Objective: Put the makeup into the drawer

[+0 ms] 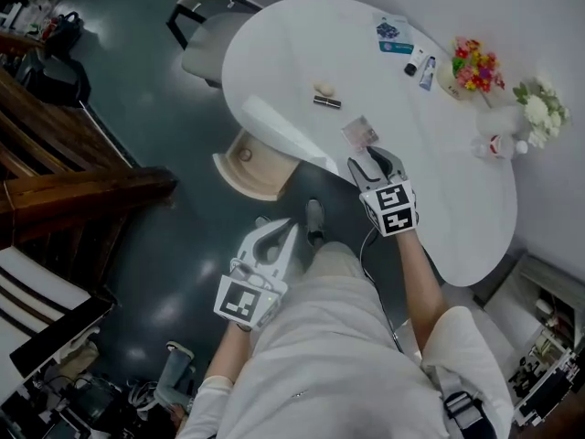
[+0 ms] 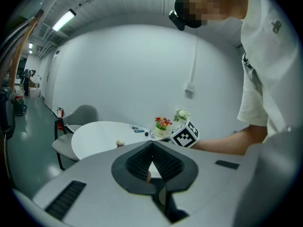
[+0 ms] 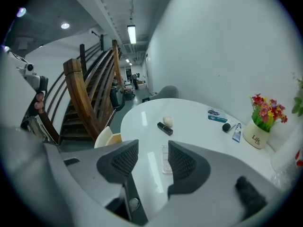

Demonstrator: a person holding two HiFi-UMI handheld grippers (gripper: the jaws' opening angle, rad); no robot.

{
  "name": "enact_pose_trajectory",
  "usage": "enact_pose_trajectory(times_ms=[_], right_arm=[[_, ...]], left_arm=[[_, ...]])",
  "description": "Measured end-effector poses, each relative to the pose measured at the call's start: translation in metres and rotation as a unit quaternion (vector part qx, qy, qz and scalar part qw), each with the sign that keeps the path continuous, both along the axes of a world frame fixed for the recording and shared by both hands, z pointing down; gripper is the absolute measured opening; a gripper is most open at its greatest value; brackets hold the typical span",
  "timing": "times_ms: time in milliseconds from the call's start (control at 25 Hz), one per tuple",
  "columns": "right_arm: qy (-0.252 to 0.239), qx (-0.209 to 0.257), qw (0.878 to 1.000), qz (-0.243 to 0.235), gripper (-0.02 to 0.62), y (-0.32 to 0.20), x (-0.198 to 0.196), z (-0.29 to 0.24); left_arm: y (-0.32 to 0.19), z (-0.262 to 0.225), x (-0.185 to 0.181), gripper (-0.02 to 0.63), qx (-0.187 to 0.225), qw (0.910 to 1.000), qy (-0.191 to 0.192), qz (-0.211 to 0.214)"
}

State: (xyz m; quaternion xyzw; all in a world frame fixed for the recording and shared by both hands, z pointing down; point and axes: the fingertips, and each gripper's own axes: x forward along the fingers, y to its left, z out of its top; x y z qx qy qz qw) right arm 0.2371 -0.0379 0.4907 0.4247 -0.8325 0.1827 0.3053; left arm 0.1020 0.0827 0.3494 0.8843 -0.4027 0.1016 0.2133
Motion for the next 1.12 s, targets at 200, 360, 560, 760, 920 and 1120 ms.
enact_pose_trajectory(times_ms=[200, 360, 560, 760, 920, 1120], right_arm=[[0.028, -0.014, 0.999, 0.005, 0.275, -0.016, 0.006, 0.025], [0.043, -0.04, 0.998, -0.011, 0.335, -0.024, 0.007, 0.046], [0.069, -0.051, 0.996, -0.006, 0.375, -0.041, 0.016, 0.073], [0.071, -0.084, 0.994, -0.003, 0.377, -0.052, 0.02, 0.095], [0.078, -0.098, 0.992, -0.017, 0.377, -0.06, 0.02, 0.108], [0.087, -0.113, 0.989, -0.033, 0.377, -0.062, 0.018, 0.122]], left_arm=[[-0.001, 0.012, -0.004, 0.009, -0.019, 0.9998, 0.004, -0.01], [0.002, 0.023, -0.006, 0.009, -0.033, 0.9994, -0.004, -0.003], [0.001, 0.025, -0.009, 0.009, -0.033, 0.9994, -0.001, -0.009], [0.004, 0.028, -0.015, 0.009, -0.046, 0.9988, -0.002, -0.017], [0.002, 0.028, -0.018, 0.009, -0.045, 0.9988, -0.009, -0.019], [-0.002, 0.031, -0.018, 0.009, -0.047, 0.9986, -0.008, -0.023]])
